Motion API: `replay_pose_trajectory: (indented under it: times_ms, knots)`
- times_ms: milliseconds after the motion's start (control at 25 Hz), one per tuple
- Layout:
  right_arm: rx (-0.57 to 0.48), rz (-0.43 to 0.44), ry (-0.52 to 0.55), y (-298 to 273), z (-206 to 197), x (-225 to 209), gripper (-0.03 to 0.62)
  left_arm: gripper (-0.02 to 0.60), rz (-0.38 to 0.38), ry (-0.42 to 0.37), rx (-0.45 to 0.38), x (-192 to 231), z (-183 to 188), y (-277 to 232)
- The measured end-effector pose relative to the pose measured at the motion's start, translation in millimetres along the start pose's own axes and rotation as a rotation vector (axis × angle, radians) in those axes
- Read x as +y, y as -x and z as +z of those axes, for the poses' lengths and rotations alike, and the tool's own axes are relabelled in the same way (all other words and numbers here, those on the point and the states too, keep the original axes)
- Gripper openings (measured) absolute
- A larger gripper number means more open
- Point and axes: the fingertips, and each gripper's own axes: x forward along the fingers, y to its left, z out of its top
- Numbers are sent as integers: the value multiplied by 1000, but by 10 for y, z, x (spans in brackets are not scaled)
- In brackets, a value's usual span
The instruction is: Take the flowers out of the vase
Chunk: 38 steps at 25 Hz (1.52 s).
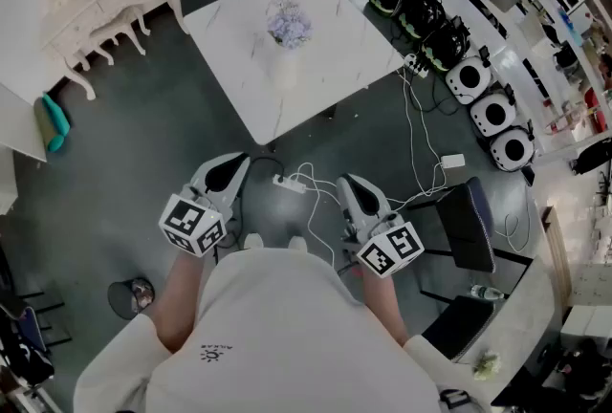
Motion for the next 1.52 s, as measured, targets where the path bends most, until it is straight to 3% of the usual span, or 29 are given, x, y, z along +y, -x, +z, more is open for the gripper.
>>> replay_pose_trajectory:
  times_ms: [880, 1520]
  knots:
    - [10, 48, 50, -88, 89, -53, 0, -12, 31, -8, -28, -1, 114, -78]
    - [30, 97, -16, 96, 70, -264, 0, -12, 105, -6, -32, -157, 73, -217]
